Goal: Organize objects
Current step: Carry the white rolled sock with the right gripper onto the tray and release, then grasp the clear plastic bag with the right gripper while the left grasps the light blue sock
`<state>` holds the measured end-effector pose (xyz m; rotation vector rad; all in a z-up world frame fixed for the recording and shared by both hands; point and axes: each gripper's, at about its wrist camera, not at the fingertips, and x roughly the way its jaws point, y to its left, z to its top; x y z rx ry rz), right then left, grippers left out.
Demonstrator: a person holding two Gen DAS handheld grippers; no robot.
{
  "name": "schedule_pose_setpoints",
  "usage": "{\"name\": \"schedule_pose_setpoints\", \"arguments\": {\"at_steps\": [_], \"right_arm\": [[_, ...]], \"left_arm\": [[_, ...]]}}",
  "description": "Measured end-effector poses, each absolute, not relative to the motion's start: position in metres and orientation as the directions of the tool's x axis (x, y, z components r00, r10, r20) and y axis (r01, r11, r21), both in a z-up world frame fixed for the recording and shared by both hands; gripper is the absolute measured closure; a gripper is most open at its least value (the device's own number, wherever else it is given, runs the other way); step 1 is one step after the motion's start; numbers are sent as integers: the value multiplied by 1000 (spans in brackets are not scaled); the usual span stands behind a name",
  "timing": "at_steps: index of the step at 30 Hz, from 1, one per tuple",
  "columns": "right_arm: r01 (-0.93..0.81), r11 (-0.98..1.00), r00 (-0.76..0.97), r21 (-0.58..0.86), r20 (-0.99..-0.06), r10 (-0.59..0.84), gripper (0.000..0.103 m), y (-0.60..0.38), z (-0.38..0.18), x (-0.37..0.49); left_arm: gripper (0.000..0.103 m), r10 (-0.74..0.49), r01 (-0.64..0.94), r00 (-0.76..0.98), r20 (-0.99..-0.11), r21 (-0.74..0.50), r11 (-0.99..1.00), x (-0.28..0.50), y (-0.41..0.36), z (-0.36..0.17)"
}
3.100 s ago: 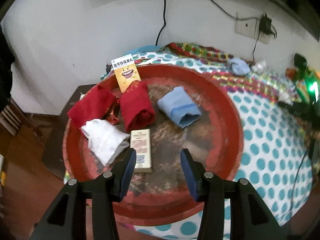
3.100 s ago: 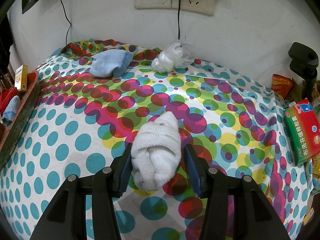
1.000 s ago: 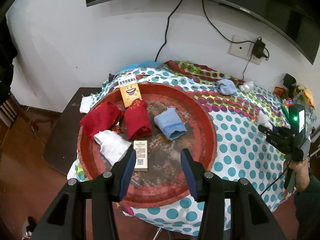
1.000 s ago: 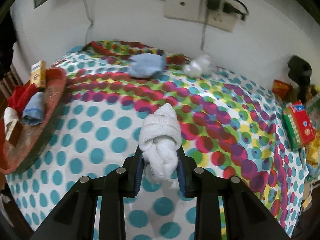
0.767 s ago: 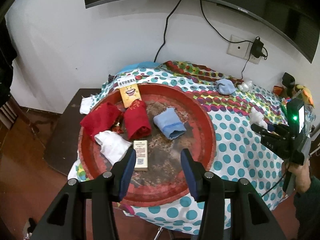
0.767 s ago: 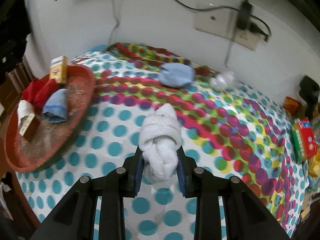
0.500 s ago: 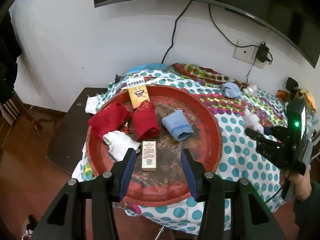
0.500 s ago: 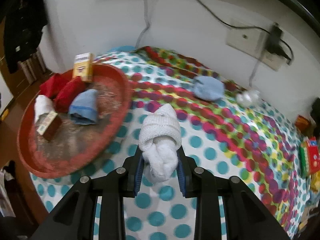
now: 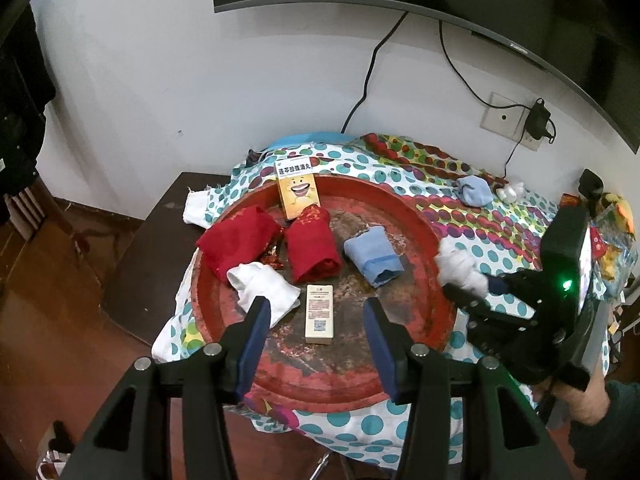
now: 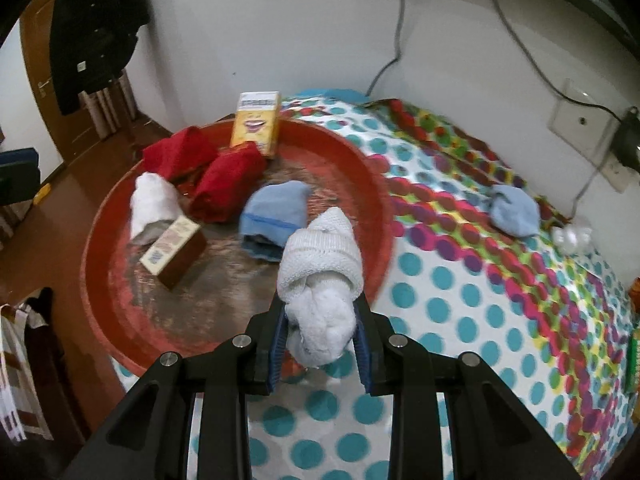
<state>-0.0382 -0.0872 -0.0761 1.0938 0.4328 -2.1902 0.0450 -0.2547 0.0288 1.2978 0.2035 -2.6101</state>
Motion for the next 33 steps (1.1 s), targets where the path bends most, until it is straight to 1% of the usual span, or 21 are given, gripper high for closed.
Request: {"name": "schedule_pose_setpoints", "arguments": {"at_steps": [10, 17, 19, 23, 25, 27, 28, 33], "right_arm": [[746, -666, -335, 35, -843, -420, 75, -146, -101, -23], [759, -650, -307, 44, -856, -416, 75, -173, -114, -23], [757, -651, -296, 59, -857, -421, 74, -179, -116, -25], [759, -649, -290, 57, -863, -414, 68, -182, -120, -25], [762, -644, -293, 58, -857, -423, 58, -179, -117, -23], [766, -640, -302, 63, -843, -445, 46, -171, -110, -21], [768, -636, -300, 78, -833, -465, 43, -165, -105, -20], [744, -660, -342, 102, -791, -508, 42, -119, -77, -23]], "left_arm": [[54, -141, 283, -583, -800, -37, -959, 48, -266, 29], [54, -144, 295, -583, -800, -44, -955, 49, -274, 29], [54, -142, 297, -581, -802, -46, -954, 49, -275, 28], [54, -142, 302, -566, -812, -43, -952, 45, -277, 22], [54, -144, 304, -557, -818, -40, -952, 43, -277, 19], [54, -143, 304, -551, -822, -38, -952, 41, -277, 15], [54, -145, 305, -546, -825, -35, -952, 40, -276, 14], [54, -145, 292, -530, -835, -20, -956, 34, -267, 5]]}}
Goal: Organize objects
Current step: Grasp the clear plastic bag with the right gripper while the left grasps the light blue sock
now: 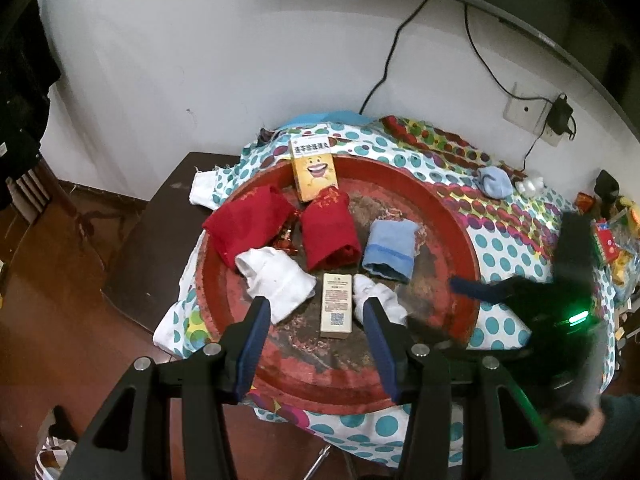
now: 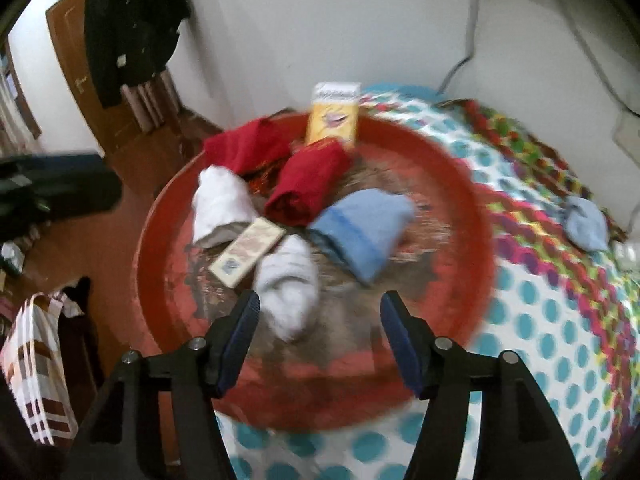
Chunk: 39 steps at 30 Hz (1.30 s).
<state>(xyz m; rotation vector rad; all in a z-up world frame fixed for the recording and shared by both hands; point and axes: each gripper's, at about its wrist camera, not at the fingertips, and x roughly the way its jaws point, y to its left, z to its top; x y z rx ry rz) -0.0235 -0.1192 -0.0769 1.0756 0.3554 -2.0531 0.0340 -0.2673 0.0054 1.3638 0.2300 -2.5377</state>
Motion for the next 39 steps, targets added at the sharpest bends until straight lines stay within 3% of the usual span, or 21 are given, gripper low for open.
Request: {"name": "schedule_pose_setpoints", "arguments": {"at_steps": [4, 9, 13, 23, 26, 28, 29, 30, 39], "right_arm": [[662, -746, -430, 72, -779, -456, 42, -68, -67, -60], [433, -901, -562, 27, -774, -293, 42, 21, -71, -141], [266, -964, -595, 1, -787, -165, 42, 86, -91, -207], [135, -976, -581, 172, -784, -218, 40, 117, -124, -323], [124, -972, -584, 199, -778, -233, 33, 114, -130, -339], [147, -971, -600, 188, -763, -238, 42, 110, -128, -344], [182, -967, -606, 181, -753, -255, 67, 108, -126, -343], [205, -964, -608, 167, -750, -259, 72, 106, -124, -341], [373, -921, -559, 116, -764, -323, 72, 128, -114, -242]], "left_arm": [[54, -114, 245, -523, -845, -21, -969, 24, -249, -6], [54, -74, 166, -499, -863, -11, -986, 8, -220, -30], [54, 34, 59, -492, -870, -72, -996, -6, -194, -52], [54, 112, -83, -473, -874, -83, -993, -116, -142, -60], [54, 104, -126, -498, -861, -47, -991, -165, -123, -60], [54, 101, -149, -496, -863, -30, -988, -200, -112, -67], [54, 101, -154, -489, -866, -28, -988, -217, -106, -72], [54, 109, -166, -481, -870, -32, -986, -227, -104, -74], [54, 112, -251, -453, -884, 6, -968, -305, -51, -97]]}}
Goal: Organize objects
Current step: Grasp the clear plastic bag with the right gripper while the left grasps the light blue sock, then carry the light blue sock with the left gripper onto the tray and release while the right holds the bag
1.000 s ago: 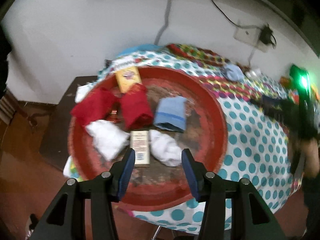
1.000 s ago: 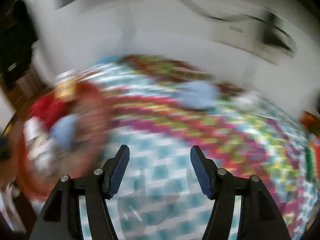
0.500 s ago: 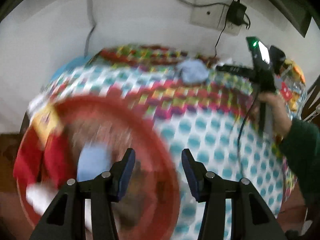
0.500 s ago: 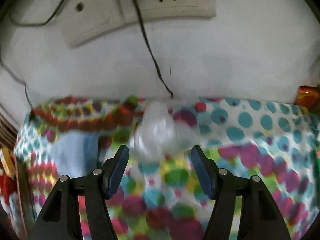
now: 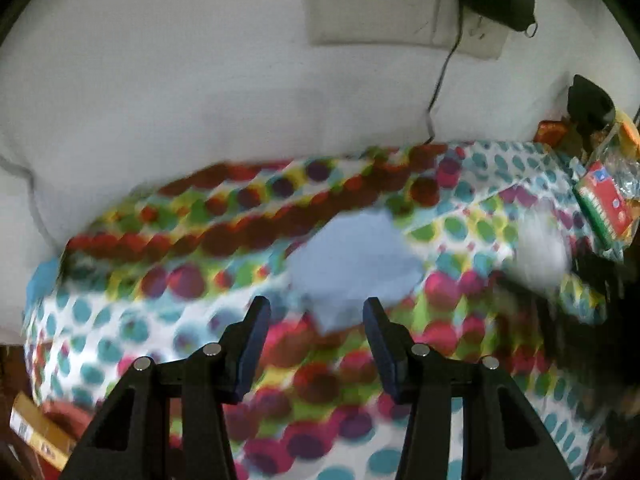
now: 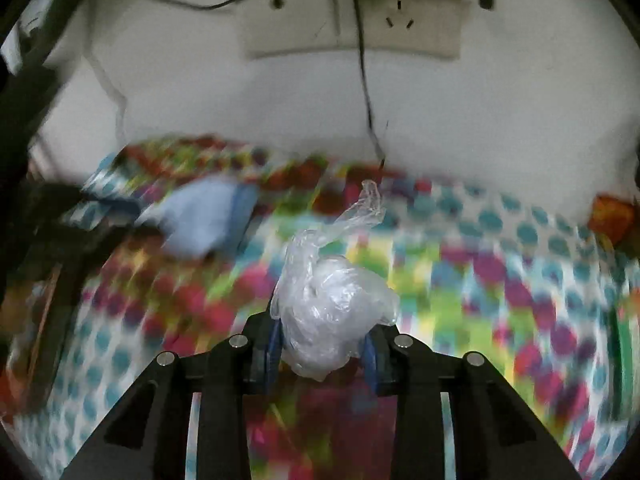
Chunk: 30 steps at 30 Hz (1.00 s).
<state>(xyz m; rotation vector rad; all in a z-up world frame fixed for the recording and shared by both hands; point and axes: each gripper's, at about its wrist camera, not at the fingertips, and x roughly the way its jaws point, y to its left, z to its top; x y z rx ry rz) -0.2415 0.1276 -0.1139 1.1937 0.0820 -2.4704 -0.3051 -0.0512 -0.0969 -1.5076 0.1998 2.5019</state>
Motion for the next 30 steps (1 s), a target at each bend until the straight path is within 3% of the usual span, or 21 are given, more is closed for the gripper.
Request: {"name": "schedule_pose_setpoints", "arguments": {"at_steps": [6, 15, 18, 20, 22, 30], "right_arm": [[393, -899, -519, 193, -761, -390, 71, 144, -118, -189], [390, -912, -563, 128, -750, -347, 68, 140, -122, -170], [373, -921, -572, 114, -753, -325, 68, 141, -123, -170], [366, -925, -574, 103, -757, -312, 68, 140, -124, -170], [368, -925, -577, 93, -757, -305, 70, 138, -124, -169], [326, -938, -570, 115, -768, -292, 70, 139, -128, -176]], "left_arm": [[54, 70, -241, -461, -885, 48, -969, -341, -29, -105], [48, 105, -151, -475, -874, -36, -988, -333, -24, -127], [53, 100, -145, -461, -882, -36, -989, -325, -20, -125], [66, 99, -129, -459, -883, -45, -991, -320, -20, -120], [70, 97, -105, -455, -885, -55, -993, -311, -22, -114], [70, 81, -78, -493, -866, -49, -996, -255, -25, -91]]}}
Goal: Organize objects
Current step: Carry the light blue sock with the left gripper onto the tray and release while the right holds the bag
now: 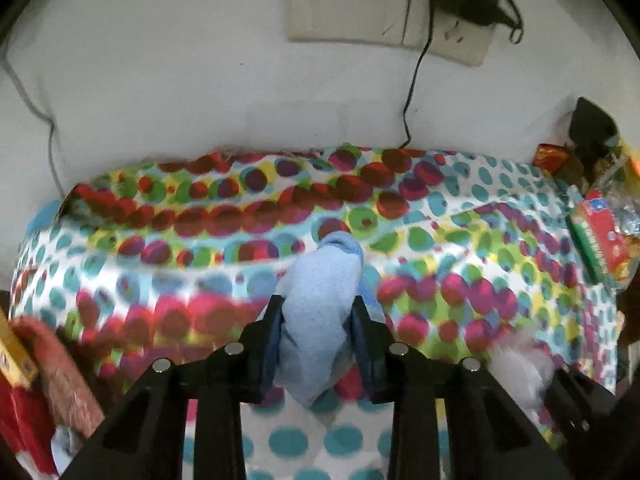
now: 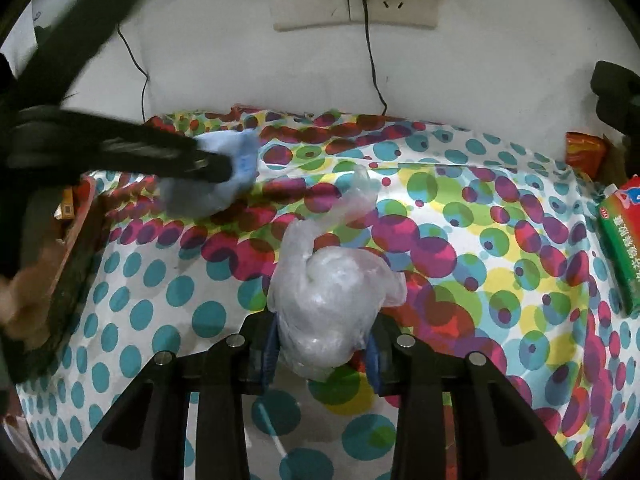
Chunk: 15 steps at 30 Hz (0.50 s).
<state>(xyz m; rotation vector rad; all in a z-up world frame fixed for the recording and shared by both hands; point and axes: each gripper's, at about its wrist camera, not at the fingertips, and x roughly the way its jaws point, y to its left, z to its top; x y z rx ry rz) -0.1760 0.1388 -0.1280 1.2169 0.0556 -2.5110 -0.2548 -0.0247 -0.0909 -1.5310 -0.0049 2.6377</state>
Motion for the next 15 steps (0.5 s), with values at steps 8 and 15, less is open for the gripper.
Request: {"name": "schedule_pose_setpoints", "arguments": {"at_steps": [8, 15], "right_arm": [[332, -942, -580, 48, -777, -244, 70, 130, -127, -175], [334, -942, -580, 46, -778, -244, 70, 130, -126, -175]], "left_arm": [[70, 36, -73, -531, -846, 4, -997, -215, -18, -69], [70, 40, -59, -531, -846, -10, -998, -182, -27, -55]]}}
